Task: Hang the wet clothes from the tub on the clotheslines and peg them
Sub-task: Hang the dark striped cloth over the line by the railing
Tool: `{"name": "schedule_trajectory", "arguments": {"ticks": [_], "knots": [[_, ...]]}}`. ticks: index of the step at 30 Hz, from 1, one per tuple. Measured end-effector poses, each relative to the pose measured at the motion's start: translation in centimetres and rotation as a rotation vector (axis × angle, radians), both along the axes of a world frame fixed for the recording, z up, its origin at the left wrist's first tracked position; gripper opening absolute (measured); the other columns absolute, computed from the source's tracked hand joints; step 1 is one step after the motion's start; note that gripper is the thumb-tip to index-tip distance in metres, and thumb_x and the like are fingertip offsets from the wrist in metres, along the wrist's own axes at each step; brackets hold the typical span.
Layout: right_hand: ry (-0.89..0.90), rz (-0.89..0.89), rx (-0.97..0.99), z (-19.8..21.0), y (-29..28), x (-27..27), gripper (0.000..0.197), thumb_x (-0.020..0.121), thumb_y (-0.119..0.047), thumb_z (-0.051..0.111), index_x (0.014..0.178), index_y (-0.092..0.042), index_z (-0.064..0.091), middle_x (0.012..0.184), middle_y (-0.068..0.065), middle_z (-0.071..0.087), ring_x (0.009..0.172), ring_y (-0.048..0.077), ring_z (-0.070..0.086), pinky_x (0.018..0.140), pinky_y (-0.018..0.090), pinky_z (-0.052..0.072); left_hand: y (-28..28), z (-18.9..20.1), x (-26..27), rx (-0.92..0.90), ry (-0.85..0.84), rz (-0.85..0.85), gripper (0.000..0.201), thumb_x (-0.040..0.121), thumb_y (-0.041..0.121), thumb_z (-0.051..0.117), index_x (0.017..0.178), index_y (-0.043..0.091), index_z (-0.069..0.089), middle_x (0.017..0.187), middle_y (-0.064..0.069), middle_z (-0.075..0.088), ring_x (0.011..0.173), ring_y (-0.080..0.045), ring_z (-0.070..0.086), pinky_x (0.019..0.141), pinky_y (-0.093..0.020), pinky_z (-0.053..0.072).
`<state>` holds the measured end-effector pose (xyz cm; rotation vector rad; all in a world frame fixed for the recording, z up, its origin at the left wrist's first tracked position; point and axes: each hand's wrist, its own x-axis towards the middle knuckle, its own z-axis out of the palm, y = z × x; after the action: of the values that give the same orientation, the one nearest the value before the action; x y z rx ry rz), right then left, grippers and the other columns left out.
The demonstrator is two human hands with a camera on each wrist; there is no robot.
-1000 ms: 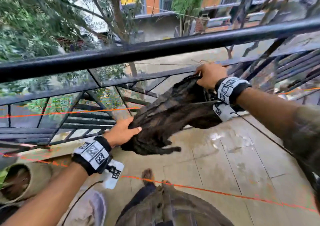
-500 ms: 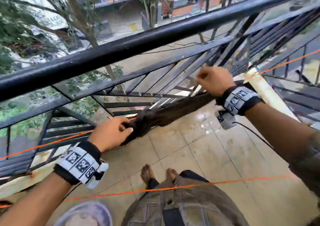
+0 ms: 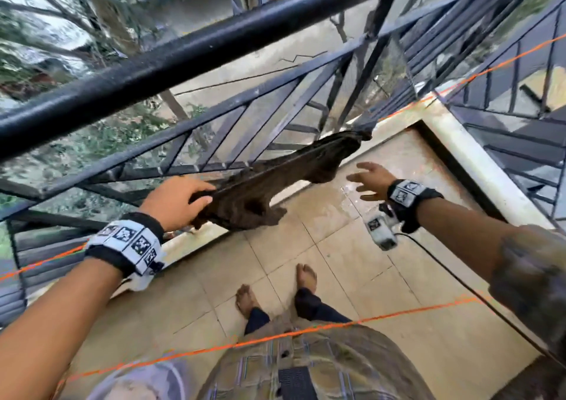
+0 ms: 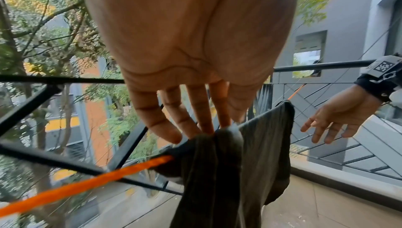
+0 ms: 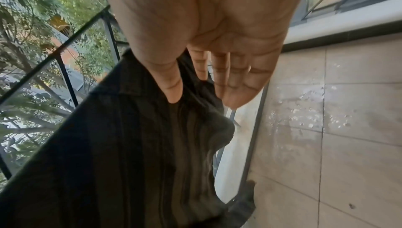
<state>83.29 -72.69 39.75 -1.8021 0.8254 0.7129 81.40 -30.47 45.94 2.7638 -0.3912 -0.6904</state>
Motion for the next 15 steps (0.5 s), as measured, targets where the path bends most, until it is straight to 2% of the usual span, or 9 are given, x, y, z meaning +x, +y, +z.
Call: {"name": "schedule_trajectory", "arguments": {"ticks": [2,5,6,8,10,12,13,14,15], "knots": [[-0.002,0.043,0.035,-1.5,0.7,1.3,0.032,0.093,-0.022,0.065,0.122,-0.023,0.053,0.110,0.001,0.058,0.100,0.021,0.053,0.085,0.041,0.050,-0.4,-0.4,0.0,0.035,0.018,0.026,0.027,0.098,0.033,0.055,0.120,0.031,0.069,0.117,-0.001,0.071,0.107,-0.026,0.063,0.086,-0.039,0.051],[-0.056,0.031,0.053,-3.4,2.0,2.9,0.004,0.092,-0.022,0.065,0.093,-0.022,0.061,0.090,0.001,0.060,0.085,0.018,0.055,0.068,0.033,0.052,-0.4,-0.7,-0.6,-0.002,0.027,0.084,0.023,0.096,0.028,0.060,0.115,0.027,0.073,0.113,-0.001,0.073,0.101,-0.025,0.066,0.078,-0.033,0.047],[-0.093,0.008,0.049,-4.3,2.2,3.4,0.011,0.093,-0.018,0.063,0.083,-0.021,0.059,0.085,0.002,0.060,0.082,0.019,0.056,0.063,0.030,0.050,-0.3,-1.0,-0.7,-0.013,0.020,0.117,0.021,0.095,0.026,0.061,0.112,0.025,0.074,0.112,0.000,0.073,0.100,-0.026,0.066,0.078,-0.033,0.046],[-0.145,0.031,-0.011,-5.7,2.2,4.2,0.021,0.093,-0.013,0.057,0.074,-0.022,0.055,0.082,0.004,0.059,0.079,0.020,0.057,0.062,0.027,0.047,-0.1,-1.4,-1.0,-0.012,0.004,0.161,0.018,0.095,0.028,0.060,0.106,0.025,0.074,0.110,0.000,0.073,0.099,-0.026,0.066,0.080,-0.035,0.049],[-0.154,0.088,-0.056,-5.9,1.7,4.2,0.016,0.093,-0.016,0.054,0.078,-0.022,0.056,0.080,0.001,0.057,0.075,0.018,0.056,0.064,0.025,0.047,0.1,-1.8,-1.2,0.009,-0.032,0.178,0.017,0.096,0.029,0.058,0.102,0.025,0.073,0.106,0.000,0.074,0.098,-0.027,0.066,0.081,-0.039,0.051],[-0.205,0.042,-0.031,-5.5,0.4,3.5,0.011,0.094,-0.012,0.052,0.090,-0.018,0.060,0.078,-0.005,0.053,0.074,0.015,0.055,0.061,0.019,0.048,0.0,-2.2,-1.4,0.000,-0.084,0.208,0.014,0.097,0.026,0.055,0.097,0.024,0.068,0.099,-0.004,0.073,0.093,-0.032,0.065,0.078,-0.041,0.051],[-0.284,0.013,-0.060,-5.2,-0.6,3.0,0.013,0.094,-0.008,0.051,0.096,-0.013,0.063,0.078,-0.005,0.052,0.078,0.017,0.055,0.063,0.019,0.049,-0.2,-2.3,-1.5,-0.009,-0.112,0.235,0.013,0.097,0.022,0.053,0.096,0.022,0.066,0.095,-0.007,0.072,0.091,-0.034,0.064,0.076,-0.042,0.049],[-0.386,-0.012,-0.120,-4.6,-1.5,2.3,0.015,0.093,-0.007,0.051,0.098,-0.006,0.065,0.079,-0.002,0.051,0.084,0.024,0.055,0.071,0.023,0.050,-0.3,-2.3,-1.6,-0.021,-0.146,0.267,0.012,0.097,0.019,0.052,0.096,0.018,0.064,0.093,-0.011,0.070,0.089,-0.036,0.063,0.075,-0.043,0.047],[-0.482,-0.034,-0.186,-3.6,-2.6,1.7,0.016,0.092,-0.010,0.050,0.094,-0.004,0.065,0.080,0.001,0.050,0.089,0.026,0.053,0.081,0.033,0.049,-0.3,-2.4,-1.8,-0.035,-0.189,0.309,0.013,0.098,0.017,0.050,0.098,0.015,0.063,0.093,-0.015,0.068,0.089,-0.039,0.063,0.075,-0.043,0.045]]}}
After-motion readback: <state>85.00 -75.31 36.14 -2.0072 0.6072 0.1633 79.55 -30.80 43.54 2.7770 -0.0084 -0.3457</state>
